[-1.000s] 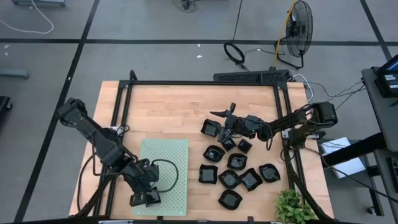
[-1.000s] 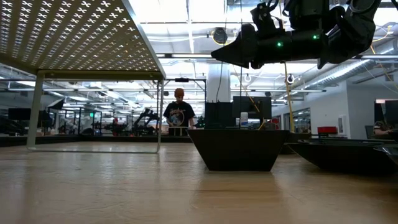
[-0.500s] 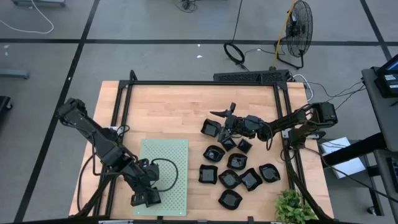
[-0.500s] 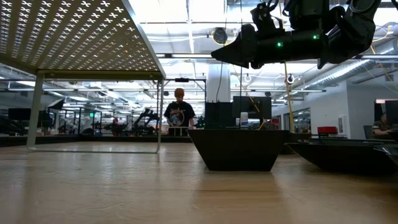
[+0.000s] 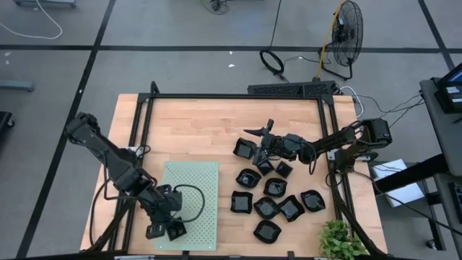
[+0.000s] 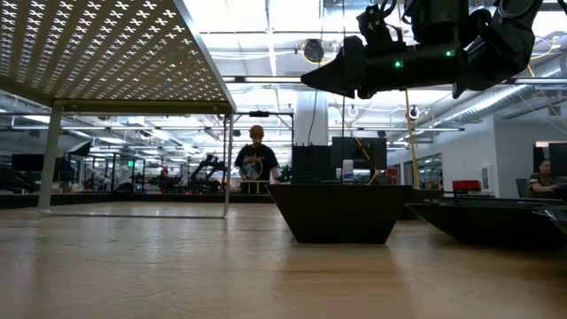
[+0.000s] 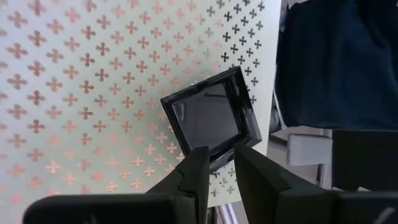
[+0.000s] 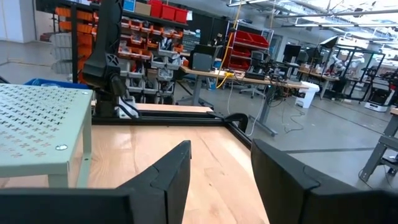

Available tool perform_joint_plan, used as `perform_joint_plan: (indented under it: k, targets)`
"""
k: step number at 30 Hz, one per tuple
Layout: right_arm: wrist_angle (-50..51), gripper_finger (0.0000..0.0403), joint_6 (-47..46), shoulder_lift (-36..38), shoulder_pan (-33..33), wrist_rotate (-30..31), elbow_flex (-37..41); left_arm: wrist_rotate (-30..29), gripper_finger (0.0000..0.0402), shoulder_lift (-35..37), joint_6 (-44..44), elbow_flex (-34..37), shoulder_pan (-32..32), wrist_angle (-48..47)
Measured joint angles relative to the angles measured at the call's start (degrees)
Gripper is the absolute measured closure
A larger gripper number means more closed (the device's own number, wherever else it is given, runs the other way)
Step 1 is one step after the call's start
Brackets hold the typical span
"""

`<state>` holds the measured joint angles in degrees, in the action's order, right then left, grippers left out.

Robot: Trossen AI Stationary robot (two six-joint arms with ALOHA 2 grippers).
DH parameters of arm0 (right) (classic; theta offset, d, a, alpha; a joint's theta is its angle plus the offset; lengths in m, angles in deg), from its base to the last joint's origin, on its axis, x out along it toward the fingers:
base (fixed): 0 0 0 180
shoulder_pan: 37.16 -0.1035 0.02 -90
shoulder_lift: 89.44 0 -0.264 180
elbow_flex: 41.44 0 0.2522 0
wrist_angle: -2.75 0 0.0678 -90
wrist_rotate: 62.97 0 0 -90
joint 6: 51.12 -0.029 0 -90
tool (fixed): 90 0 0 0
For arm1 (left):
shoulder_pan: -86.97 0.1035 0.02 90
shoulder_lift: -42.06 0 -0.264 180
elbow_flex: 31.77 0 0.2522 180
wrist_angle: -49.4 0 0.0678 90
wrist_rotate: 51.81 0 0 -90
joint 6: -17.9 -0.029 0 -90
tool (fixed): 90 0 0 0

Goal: Pick & Place Mini shaped plates
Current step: Stack the square plate on top of the other square plates on the shelf

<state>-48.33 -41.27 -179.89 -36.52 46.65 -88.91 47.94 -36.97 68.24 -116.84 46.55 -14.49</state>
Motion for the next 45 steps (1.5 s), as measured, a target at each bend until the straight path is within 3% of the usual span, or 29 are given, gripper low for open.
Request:
perform_joint_plan:
  k: [4,10,14,18,24,33,39,45]
  targets:
    - [0.00,0.0248,0.01,-0.02,0.00,0.00,0.00,-5.50,0.0325,1.94,-5.78,0.00,0.00,-0.07]
    - [0.54,0.0248,-1.58,-0.02,0.00,0.00,0.00,-21.57,0.0325,4.49,-16.07,-0.02,0.50,-4.12]
    - [2.23,0.0248,-3.47,-0.02,0.00,-0.01,0.00,-24.27,0.0325,5.35,-24.75,-0.02,3.34,-3.07]
    - [6.17,0.0248,-5.86,0.71,0.00,-0.02,0.02,-21.81,0.0325,6.60,-35.29,0.42,7.90,1.01]
    - [19.89,0.0248,-10.50,6.66,-0.26,-0.15,-0.24,-8.68,0.0325,13.27,-47.02,11.00,19.31,12.60]
    - [63.00,0.0248,-27.27,24.48,-1.90,-0.22,-0.42,-2.72,0.0325,34.16,-47.46,36.87,37.20,31.94]
    - [93.78,0.0248,-43.42,31.86,-0.98,-0.16,-0.42,-2.23,0.0325,44.50,-48.66,42.52,40.35,43.54]
    - [100.31,0.0248,-48.23,31.64,-0.66,-2.54,0.26,-2.68,0.0325,47.39,-48.70,42.73,40.72,44.92]
